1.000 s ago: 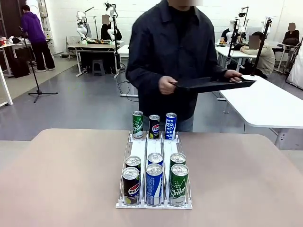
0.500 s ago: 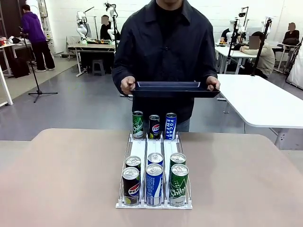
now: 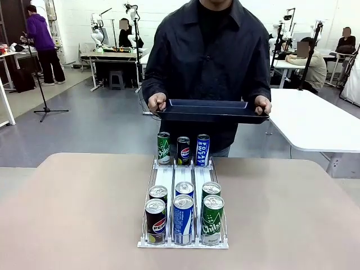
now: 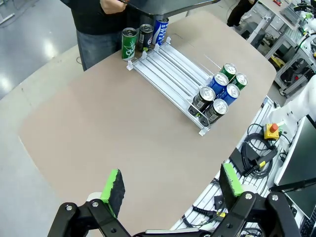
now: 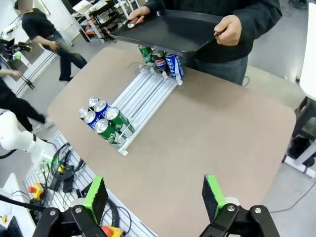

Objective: Retrieve and hand over the desired beverage to the person.
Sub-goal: Pick up a can of the same type that the person held from the Automatic Can Dispenser.

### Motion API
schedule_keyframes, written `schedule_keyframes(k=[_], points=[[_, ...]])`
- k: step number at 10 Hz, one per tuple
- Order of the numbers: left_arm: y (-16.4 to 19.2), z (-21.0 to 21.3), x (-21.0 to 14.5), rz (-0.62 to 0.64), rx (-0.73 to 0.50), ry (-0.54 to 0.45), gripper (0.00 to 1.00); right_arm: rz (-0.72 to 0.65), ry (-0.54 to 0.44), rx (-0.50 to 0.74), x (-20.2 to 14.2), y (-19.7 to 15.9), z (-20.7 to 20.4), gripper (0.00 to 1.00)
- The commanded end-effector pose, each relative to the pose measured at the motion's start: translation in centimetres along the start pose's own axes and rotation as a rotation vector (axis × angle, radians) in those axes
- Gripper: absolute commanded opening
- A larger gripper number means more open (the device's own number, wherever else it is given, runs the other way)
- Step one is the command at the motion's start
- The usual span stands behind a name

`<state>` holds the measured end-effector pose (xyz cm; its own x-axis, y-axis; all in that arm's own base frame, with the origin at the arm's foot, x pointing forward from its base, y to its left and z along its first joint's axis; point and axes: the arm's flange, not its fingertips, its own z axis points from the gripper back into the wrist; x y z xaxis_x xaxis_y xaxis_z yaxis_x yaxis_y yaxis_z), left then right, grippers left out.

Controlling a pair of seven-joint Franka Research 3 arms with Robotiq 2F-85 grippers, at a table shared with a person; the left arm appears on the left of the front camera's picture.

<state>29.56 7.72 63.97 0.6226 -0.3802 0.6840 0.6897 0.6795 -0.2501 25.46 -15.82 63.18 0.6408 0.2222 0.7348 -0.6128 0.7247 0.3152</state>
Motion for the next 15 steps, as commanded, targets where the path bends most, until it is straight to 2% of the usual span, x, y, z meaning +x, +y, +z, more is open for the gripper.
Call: schedule_keyframes(k=[1, 15], points=[[0.08, 0.20, -0.08, -0.022, -0.011, -0.009, 1.00, 0.013, -0.008, 0.021, 0.18, 0.01, -0.01, 1.00], [0.08, 0.20, -0.08, -0.022, -0.011, -0.009, 1.00, 0.013, -0.008, 0.021, 0.18, 0.01, -0.01, 1.00]])
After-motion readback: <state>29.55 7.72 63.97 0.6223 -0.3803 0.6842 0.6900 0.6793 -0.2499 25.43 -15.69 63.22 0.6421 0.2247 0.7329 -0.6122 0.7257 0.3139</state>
